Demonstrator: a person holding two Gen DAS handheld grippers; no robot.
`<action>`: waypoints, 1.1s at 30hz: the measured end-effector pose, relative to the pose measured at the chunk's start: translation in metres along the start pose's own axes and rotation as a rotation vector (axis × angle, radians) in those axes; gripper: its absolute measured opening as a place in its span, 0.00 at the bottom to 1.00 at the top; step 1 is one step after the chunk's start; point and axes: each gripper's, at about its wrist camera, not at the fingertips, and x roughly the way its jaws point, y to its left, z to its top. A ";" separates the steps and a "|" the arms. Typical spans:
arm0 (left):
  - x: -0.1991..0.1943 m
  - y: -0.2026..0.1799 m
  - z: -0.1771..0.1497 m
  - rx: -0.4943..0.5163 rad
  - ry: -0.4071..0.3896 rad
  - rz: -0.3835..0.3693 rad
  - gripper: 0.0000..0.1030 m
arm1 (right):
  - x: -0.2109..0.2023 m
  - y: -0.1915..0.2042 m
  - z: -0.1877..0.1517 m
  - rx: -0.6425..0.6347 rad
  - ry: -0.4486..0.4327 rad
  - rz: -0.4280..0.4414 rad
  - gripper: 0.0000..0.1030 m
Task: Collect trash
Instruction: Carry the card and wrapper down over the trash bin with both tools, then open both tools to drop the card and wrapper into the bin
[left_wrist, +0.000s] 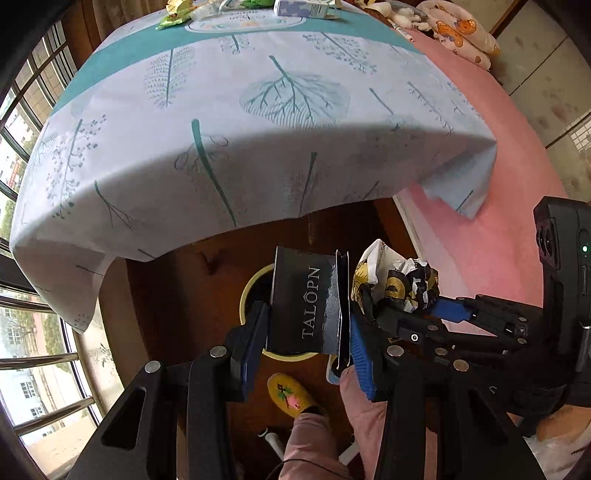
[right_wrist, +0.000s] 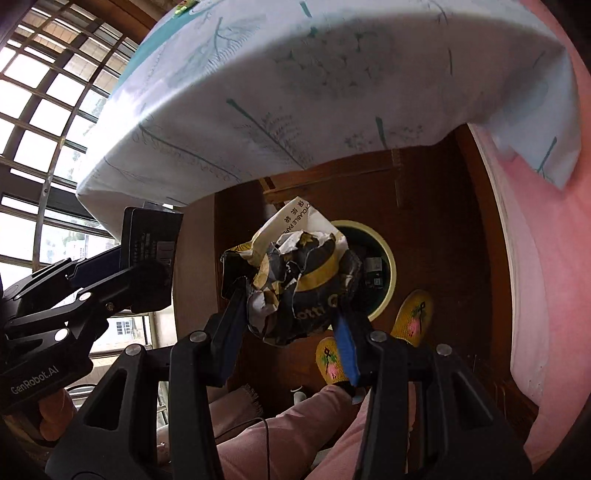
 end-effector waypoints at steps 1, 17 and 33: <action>0.012 0.000 -0.005 0.001 0.013 0.004 0.41 | 0.013 -0.007 -0.005 0.012 0.012 -0.007 0.40; 0.239 0.036 -0.039 -0.030 0.160 0.060 0.58 | 0.227 -0.098 -0.033 0.025 0.135 -0.101 0.62; 0.238 0.062 -0.047 -0.066 0.058 0.152 0.86 | 0.227 -0.084 -0.020 -0.017 0.038 -0.148 0.72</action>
